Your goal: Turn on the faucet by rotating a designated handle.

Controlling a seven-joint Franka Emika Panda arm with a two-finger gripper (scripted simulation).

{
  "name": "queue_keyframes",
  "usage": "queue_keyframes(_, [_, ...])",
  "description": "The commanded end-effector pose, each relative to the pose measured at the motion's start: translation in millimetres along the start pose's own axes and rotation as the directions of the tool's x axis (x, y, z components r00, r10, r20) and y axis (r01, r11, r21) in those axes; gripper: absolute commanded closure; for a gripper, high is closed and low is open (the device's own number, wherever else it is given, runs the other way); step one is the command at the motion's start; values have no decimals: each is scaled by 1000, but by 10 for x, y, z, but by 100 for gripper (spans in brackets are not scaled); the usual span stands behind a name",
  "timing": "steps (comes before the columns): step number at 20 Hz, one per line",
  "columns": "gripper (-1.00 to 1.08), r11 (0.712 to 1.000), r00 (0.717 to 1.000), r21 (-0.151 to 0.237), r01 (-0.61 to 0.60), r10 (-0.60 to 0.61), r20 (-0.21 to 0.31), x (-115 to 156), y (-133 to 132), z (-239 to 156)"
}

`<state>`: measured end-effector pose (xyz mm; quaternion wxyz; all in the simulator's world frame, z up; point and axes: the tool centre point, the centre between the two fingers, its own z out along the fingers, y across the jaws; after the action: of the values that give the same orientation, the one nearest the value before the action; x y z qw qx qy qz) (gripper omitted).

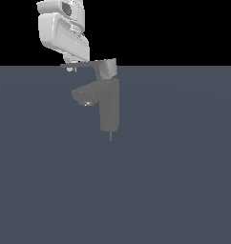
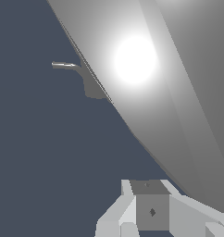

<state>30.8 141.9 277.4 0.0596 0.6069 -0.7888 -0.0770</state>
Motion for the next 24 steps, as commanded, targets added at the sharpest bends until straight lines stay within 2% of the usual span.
queue_keyframes(1, [108,1000,1000,-3,9,-9,0,-49,123,-11])
queue_keyframes(4, [108,1000,1000,-2,9,-9,0,-50,216,-12])
queue_keyframes(6, [108,1000,1000,-3,-1,1,-4,2,147,20])
queue_keyframes(24, [108,1000,1000,-3,3,-3,-2,339,575,5])
